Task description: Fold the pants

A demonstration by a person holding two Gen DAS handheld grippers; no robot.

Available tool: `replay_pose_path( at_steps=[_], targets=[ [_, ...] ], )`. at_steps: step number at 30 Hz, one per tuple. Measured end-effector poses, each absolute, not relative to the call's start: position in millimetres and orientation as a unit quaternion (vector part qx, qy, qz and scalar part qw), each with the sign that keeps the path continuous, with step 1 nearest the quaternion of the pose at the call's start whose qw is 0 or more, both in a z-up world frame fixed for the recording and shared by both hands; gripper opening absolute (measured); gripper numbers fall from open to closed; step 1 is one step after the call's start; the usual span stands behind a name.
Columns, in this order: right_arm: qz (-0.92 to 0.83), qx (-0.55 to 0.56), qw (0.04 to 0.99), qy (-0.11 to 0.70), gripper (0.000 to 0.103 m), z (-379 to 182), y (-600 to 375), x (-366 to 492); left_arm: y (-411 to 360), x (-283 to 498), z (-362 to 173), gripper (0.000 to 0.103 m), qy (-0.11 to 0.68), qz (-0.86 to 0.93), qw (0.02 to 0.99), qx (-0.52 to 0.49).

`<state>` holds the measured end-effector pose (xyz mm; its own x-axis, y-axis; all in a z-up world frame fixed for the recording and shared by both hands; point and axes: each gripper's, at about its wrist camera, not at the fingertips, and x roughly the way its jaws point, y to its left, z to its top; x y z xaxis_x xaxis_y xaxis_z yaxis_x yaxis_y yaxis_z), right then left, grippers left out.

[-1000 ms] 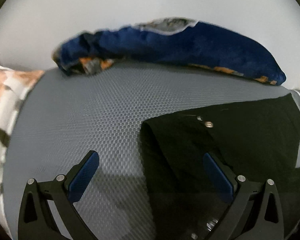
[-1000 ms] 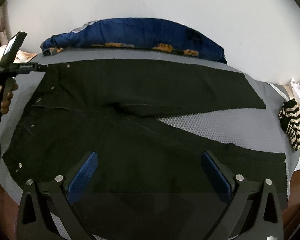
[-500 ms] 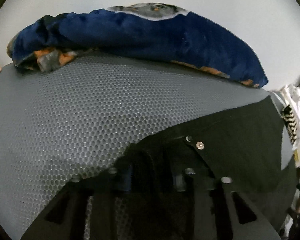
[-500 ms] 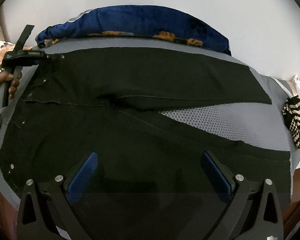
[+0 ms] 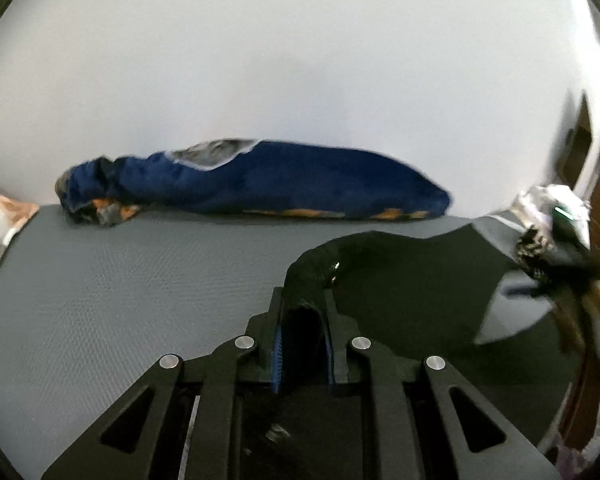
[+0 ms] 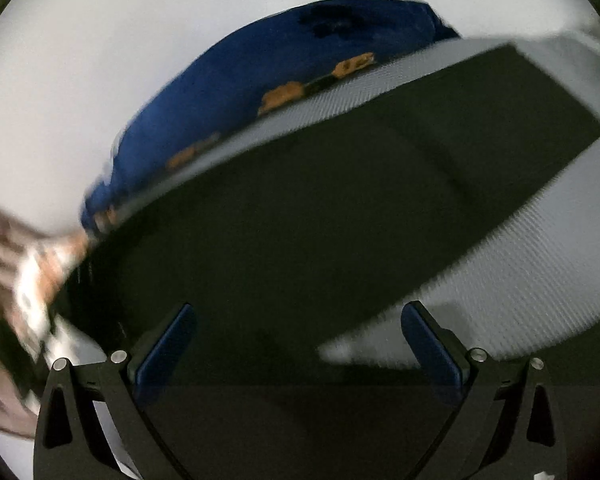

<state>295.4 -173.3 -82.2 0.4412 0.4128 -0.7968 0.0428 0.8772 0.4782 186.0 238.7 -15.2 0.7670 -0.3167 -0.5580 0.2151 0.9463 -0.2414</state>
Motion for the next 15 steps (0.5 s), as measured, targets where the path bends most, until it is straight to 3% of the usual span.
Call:
replay_pose_path(
  at_steps=[6, 13, 15],
  targets=[
    [0.134, 0.302, 0.761, 0.558, 0.098, -95, -185, 370, 217, 140, -5, 0.016, 0.29, -0.152, 0.939, -0.101],
    [0.131, 0.352, 0.715, 0.589, 0.077, -120, -185, 415, 212, 114, -4, 0.016, 0.299, -0.152, 0.934, -0.122],
    [0.126, 0.349, 0.711, 0.598, 0.051, -124, -186, 421, 211, 111, -5, 0.016, 0.302, -0.151, 0.934, -0.121]
  ],
)
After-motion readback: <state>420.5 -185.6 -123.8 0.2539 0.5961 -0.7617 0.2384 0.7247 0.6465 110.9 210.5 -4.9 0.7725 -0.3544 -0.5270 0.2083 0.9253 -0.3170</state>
